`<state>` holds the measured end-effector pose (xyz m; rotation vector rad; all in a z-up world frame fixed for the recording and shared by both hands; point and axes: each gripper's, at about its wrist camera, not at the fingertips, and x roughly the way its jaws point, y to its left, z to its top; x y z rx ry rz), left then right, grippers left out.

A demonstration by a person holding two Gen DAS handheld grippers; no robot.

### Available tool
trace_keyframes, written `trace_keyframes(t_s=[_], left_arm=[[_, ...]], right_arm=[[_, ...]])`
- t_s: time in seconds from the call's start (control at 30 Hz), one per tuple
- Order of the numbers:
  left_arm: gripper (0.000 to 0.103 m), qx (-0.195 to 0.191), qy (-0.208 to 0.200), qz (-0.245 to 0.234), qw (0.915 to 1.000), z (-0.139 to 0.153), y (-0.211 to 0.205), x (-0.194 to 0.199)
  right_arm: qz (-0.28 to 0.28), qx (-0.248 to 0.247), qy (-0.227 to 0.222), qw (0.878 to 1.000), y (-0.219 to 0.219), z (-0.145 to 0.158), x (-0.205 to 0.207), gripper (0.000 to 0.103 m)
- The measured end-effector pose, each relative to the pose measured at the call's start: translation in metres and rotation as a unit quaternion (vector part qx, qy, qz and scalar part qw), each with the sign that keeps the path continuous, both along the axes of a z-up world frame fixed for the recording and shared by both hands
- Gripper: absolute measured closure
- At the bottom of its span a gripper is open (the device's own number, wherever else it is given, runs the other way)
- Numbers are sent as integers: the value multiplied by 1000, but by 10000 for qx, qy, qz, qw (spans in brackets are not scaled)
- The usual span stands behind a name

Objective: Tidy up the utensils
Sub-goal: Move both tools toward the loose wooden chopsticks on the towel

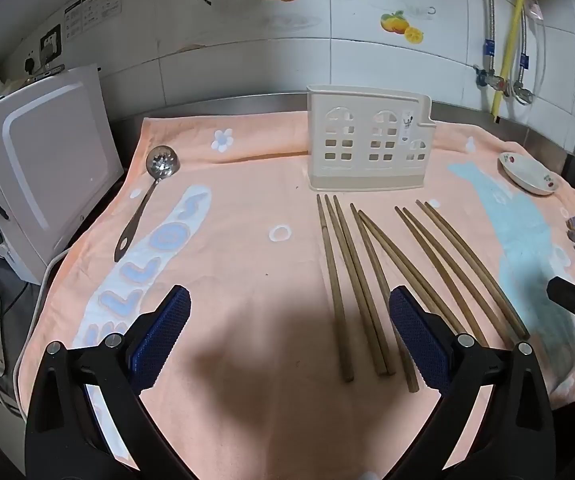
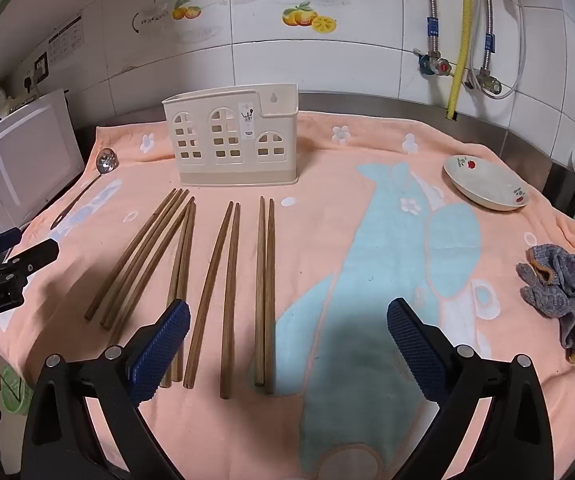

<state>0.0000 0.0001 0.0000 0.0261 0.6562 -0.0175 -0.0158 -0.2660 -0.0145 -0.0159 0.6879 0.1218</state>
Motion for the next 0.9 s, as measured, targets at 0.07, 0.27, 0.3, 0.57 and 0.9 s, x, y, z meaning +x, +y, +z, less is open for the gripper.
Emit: trace_keyframes(t_s=[0.07, 0.27, 0.3, 0.57, 0.9], left_arm=[[5, 5, 14, -22, 10000, 0, 0, 0], [5, 36, 32, -32, 10000, -8, 5, 3], [5, 36, 35, -27, 10000, -9, 7, 3], [5, 50, -10, 56, 10000, -4, 3, -1], [5, 34, -282, 10, 9996, 9, -1, -11]], right_arm=[[2, 8, -14, 10000, 0, 0, 0, 7], [-2, 11, 5, 10000, -1, 0, 0, 8], [0, 13, 0, 10000, -1, 0, 0, 8], [2, 9, -21, 10000, -1, 2, -2, 8], [-46, 47, -174, 9998, -2, 8, -6, 9]])
